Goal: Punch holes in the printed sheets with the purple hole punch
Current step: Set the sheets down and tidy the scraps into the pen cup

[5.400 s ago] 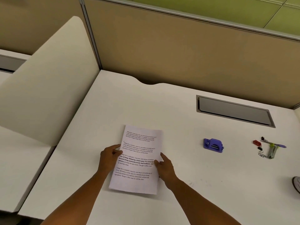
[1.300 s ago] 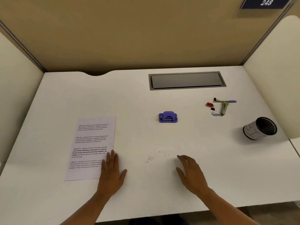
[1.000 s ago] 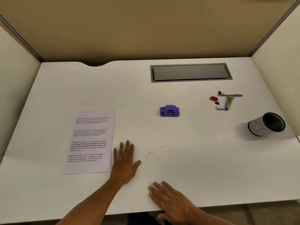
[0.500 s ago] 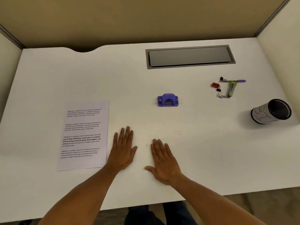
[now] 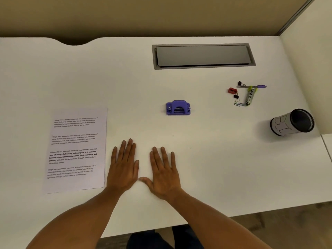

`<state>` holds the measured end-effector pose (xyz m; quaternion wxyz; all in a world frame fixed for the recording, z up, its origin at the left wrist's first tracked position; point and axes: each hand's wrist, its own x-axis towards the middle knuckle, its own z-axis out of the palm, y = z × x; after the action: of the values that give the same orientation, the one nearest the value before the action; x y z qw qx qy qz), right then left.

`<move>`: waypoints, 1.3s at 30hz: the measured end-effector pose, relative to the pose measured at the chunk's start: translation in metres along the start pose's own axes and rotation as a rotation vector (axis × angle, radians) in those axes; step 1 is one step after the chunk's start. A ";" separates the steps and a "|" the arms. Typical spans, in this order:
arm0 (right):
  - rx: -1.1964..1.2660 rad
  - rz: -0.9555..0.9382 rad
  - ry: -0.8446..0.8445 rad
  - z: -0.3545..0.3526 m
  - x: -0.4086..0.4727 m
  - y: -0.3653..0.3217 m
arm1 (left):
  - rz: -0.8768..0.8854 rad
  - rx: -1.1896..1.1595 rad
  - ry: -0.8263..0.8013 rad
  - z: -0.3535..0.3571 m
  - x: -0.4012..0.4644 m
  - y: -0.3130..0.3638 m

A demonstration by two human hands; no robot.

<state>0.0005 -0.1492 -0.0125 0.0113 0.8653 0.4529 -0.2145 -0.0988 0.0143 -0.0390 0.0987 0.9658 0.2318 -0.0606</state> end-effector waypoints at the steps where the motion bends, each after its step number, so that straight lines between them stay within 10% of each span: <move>1: 0.002 0.018 0.018 -0.002 0.003 0.007 | 0.000 -0.002 0.002 0.001 0.000 -0.001; 11: -0.027 0.142 0.148 -0.004 -0.010 0.079 | -0.012 -0.049 0.013 0.003 0.001 -0.001; 18: 0.102 0.623 0.156 0.001 -0.017 0.097 | -0.009 -0.055 0.020 0.004 0.001 -0.001; 39: -0.200 -0.405 0.114 0.003 -0.028 0.145 | -0.007 -0.052 0.020 0.004 0.000 -0.002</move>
<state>0.1000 -0.2567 -0.0296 0.0283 0.7620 0.6362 -0.1172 -0.0995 0.0151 -0.0433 0.1213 0.9627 0.2378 -0.0451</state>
